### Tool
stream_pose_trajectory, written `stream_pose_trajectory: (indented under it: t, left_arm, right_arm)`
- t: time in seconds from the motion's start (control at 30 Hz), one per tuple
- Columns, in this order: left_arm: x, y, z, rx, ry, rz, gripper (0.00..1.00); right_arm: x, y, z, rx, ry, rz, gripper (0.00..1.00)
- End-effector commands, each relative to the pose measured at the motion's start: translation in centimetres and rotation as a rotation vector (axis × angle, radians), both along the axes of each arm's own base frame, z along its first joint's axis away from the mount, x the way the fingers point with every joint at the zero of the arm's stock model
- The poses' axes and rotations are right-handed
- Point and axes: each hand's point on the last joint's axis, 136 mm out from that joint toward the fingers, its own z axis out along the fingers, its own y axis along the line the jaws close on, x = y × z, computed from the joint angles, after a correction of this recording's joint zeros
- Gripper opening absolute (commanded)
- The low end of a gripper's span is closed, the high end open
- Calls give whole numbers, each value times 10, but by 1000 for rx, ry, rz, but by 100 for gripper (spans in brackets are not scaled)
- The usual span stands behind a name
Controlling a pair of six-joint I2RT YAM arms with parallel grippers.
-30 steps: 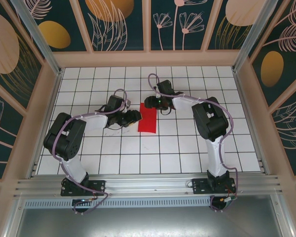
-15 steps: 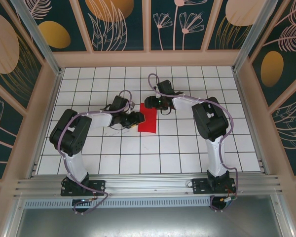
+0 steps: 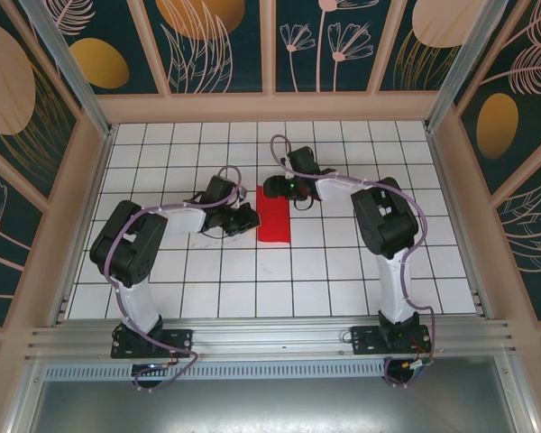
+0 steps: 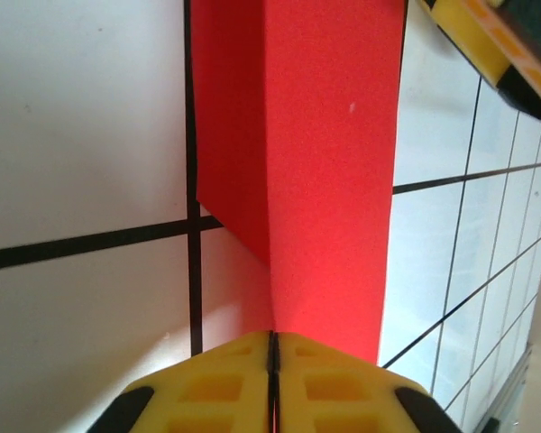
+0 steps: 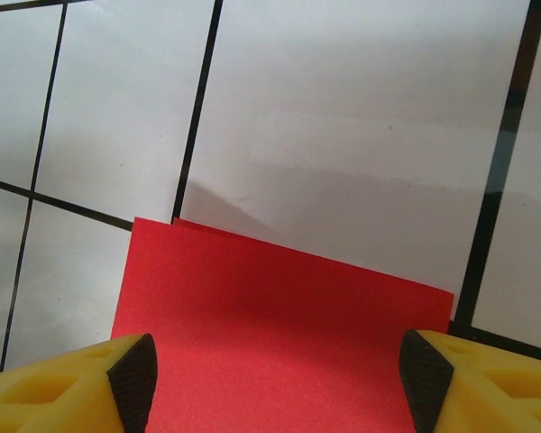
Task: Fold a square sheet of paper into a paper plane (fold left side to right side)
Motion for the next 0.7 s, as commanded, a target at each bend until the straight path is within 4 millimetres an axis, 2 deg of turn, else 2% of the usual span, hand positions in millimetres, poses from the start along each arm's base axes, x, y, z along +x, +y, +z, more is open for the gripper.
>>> stream_pose_trajectory:
  t: [0.0,0.03,0.17,0.27,0.33,0.5,0.67]
  left_arm:
    - [0,-1,14,-38,-12,36,5]
    - [-1,-1,15,-47,-4,48,1]
    - [-5,-4,23,-117,36,92,0]
    - [-10,-6,27,-180,73,128,0]
    - [-14,-6,31,-212,92,147,0]
    - [-19,-6,31,-231,115,154,0]
    - [-21,-8,33,-240,122,137,0]
  right_arm:
    - [10,-4,48,21,-158,12,78]
    - [10,-7,56,15,-196,9,80]
    - [1,-26,92,-6,-364,0,82]
    - [-22,-36,116,19,-478,30,84]
    - [-48,-39,128,34,-591,95,87]
    - [-120,-38,129,29,-789,261,87]
    - [-180,-16,100,-60,-884,457,88]
